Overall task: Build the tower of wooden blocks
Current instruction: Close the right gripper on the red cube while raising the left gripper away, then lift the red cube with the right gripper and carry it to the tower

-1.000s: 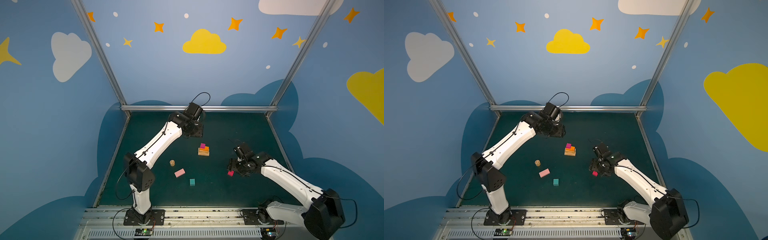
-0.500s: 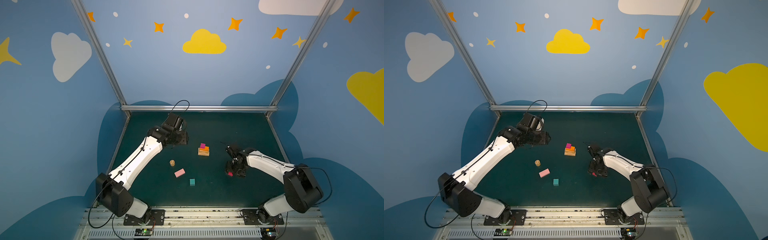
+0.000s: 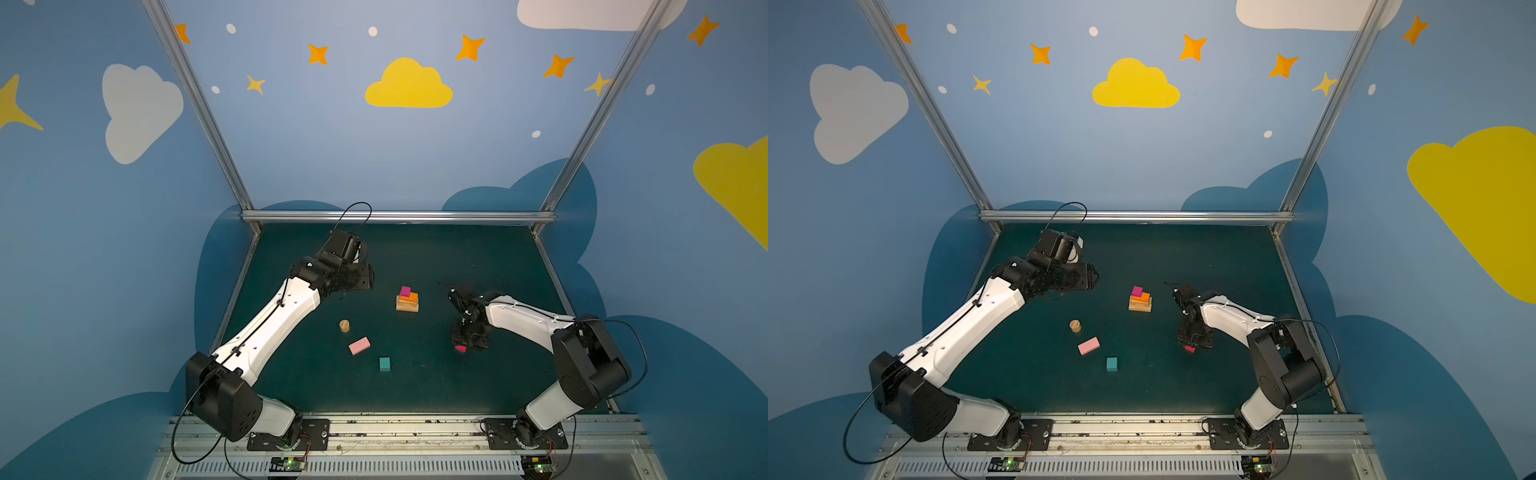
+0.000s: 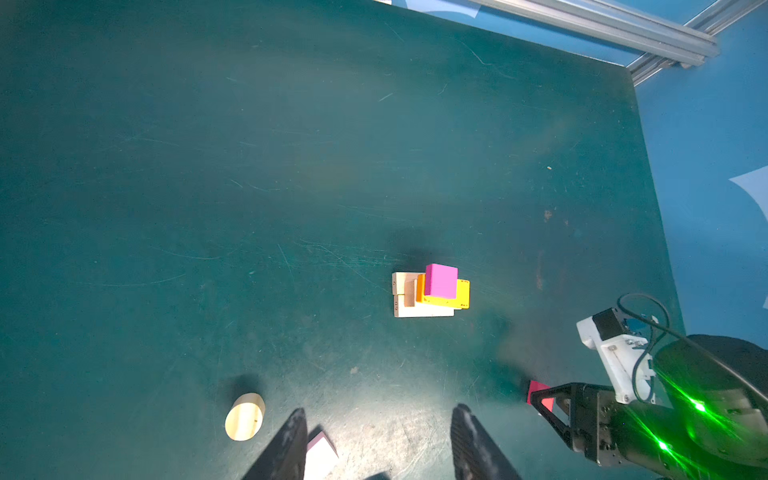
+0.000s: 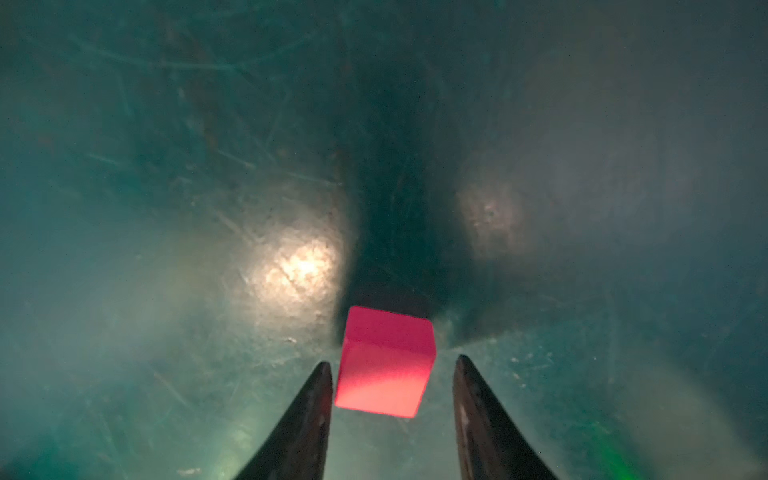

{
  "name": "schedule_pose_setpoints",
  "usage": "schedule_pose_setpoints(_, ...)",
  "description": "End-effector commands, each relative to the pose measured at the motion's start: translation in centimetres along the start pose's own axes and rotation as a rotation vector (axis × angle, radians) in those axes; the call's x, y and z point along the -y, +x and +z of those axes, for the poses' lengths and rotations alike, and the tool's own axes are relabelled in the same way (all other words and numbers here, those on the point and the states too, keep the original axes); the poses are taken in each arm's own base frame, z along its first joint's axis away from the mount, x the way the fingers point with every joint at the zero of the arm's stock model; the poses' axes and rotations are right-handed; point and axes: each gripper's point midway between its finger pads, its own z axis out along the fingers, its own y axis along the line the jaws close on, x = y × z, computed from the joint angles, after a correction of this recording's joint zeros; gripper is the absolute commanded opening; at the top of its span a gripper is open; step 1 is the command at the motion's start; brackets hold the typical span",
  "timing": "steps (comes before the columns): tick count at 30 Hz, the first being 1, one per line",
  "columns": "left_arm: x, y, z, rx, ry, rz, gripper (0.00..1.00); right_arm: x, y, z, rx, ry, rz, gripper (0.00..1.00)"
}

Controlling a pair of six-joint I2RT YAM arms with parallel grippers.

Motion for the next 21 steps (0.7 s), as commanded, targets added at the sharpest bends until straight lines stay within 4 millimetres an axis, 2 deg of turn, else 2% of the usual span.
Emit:
schedule_pose_setpoints(1,-0.25,0.03,-0.24,0.011,0.004,-0.010,0.56,-0.27,-0.37,-0.21,0.002,-0.004,0.013,0.40)
schedule_pose_setpoints(8,-0.32,0.04,-0.08,0.005,0.002,-0.013,0.56,-0.54,-0.35,-0.14,-0.001,-0.016,0.014,0.32)
schedule_pose_setpoints(21,-0.30,0.17,0.24,-0.005,0.002,-0.014,0.56,-0.50,-0.35,0.12,-0.003,-0.016,0.016,0.36)
